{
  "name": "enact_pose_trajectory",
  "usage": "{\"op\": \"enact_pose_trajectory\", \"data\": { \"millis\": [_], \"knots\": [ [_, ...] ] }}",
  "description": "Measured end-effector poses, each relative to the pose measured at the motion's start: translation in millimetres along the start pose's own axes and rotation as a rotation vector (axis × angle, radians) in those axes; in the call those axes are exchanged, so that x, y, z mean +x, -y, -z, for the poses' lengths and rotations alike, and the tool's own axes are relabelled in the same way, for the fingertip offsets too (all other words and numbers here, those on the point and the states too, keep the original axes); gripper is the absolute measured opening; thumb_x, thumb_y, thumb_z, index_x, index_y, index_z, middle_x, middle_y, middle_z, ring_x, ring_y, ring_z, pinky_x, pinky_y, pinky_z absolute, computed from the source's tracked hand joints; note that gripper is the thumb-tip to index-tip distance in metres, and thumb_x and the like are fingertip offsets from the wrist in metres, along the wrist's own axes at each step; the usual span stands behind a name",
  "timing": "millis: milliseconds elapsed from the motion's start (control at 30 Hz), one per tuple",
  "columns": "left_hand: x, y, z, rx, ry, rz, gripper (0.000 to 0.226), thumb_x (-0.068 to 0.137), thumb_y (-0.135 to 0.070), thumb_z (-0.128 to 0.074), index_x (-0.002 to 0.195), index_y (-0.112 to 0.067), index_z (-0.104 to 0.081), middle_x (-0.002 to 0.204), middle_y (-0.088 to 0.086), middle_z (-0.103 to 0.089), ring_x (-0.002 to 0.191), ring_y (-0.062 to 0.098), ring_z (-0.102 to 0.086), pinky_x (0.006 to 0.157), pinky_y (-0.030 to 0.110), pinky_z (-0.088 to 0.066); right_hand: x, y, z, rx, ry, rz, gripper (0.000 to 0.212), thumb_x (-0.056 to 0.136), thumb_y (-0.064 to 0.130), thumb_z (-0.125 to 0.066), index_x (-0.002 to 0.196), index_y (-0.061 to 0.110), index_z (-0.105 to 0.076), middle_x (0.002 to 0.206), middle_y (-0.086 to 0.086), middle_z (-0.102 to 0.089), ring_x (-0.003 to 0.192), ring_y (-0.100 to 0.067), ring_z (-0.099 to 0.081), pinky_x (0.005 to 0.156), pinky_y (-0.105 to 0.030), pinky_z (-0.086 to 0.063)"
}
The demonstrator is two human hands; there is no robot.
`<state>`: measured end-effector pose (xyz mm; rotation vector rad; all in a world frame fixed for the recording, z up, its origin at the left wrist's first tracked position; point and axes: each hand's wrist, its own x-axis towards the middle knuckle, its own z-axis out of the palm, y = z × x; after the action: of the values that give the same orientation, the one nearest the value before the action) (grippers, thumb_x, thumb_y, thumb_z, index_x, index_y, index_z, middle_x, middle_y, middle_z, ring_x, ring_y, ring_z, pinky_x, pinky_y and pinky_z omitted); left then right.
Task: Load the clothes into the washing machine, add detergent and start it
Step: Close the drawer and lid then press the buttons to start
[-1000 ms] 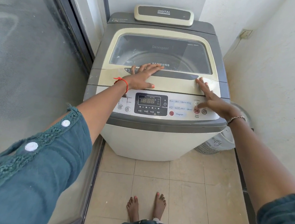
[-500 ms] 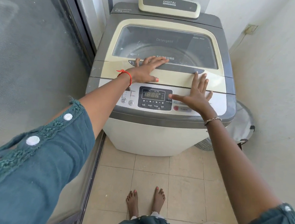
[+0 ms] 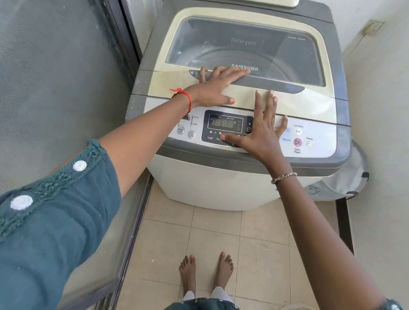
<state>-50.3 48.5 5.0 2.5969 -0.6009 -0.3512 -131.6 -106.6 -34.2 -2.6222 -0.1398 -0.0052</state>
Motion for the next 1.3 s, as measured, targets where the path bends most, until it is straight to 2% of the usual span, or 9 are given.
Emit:
{"op": "enact_pose_trajectory", "data": {
  "millis": [233,400,467,867,1133,1300],
  "knots": [
    [2.0,3.5,-7.7,0.072,-0.052,-0.021,0.072,0.091,-0.022,-0.052,0.149,-0.032,-0.011,0.155,-0.009,-0.014,0.142,0.018,-0.007,0.110,0.060,0.007,-0.3,-2.6,-5.0,-0.062,-0.023,0.015,0.119,0.064,0.067,-0.065,0.149,0.019,0.002,0.157,-0.008,0.013,0.145,-0.021,0.013,0.111,-0.057,0.005],
    [2.2,5.5,-11.0,0.048,-0.084,-0.038,0.071,0.091,-0.021,-0.052,0.149,-0.031,-0.014,0.153,-0.011,-0.016,0.141,0.015,-0.008,0.109,0.058,0.010,-0.9,-3.8,-12.5,-0.136,-0.065,0.008,0.122,0.053,0.084,-0.040,0.149,0.019,-0.001,0.157,-0.010,0.008,0.145,-0.023,0.009,0.111,-0.058,0.002],
    [2.4,5.7,-11.2,0.049,-0.088,-0.041,0.071,0.091,-0.020,-0.052,0.149,-0.031,-0.013,0.153,-0.011,-0.017,0.141,0.015,-0.008,0.109,0.057,0.009,-0.7,-4.4,-14.2,-0.155,-0.073,0.005,0.123,0.052,0.085,-0.036,0.149,0.019,-0.001,0.157,-0.010,0.007,0.145,-0.023,0.009,0.111,-0.057,0.002],
    [3.0,9.6,-16.6,0.046,-0.140,-0.058,0.070,0.090,-0.020,-0.053,0.149,-0.031,-0.016,0.151,-0.013,-0.020,0.139,0.010,-0.011,0.109,0.050,0.007,-2.0,-3.7,-13.6,-0.160,-0.062,0.004,0.124,0.053,0.086,-0.041,0.149,0.018,0.000,0.157,-0.011,0.008,0.145,-0.023,0.009,0.111,-0.056,0.003],
    [3.6,10.2,-15.7,0.028,-0.157,-0.054,0.069,0.091,-0.021,-0.054,0.148,-0.030,-0.017,0.149,-0.013,-0.023,0.139,0.010,-0.010,0.111,0.051,0.007,-2.2,0.5,-11.2,-0.154,-0.040,-0.012,0.125,0.053,0.085,-0.041,0.149,0.018,0.002,0.158,-0.010,0.008,0.145,-0.022,0.010,0.112,-0.054,0.004],
    [3.1,9.3,-14.6,0.009,-0.135,-0.052,0.070,0.090,-0.020,-0.054,0.148,-0.032,-0.016,0.150,-0.015,-0.021,0.139,0.008,-0.009,0.109,0.047,0.008,-1.3,3.5,-9.1,-0.090,-0.014,-0.041,0.126,0.051,0.083,-0.043,0.148,0.020,0.007,0.157,-0.007,0.012,0.144,-0.020,0.015,0.111,-0.052,0.010]
  ]
}}
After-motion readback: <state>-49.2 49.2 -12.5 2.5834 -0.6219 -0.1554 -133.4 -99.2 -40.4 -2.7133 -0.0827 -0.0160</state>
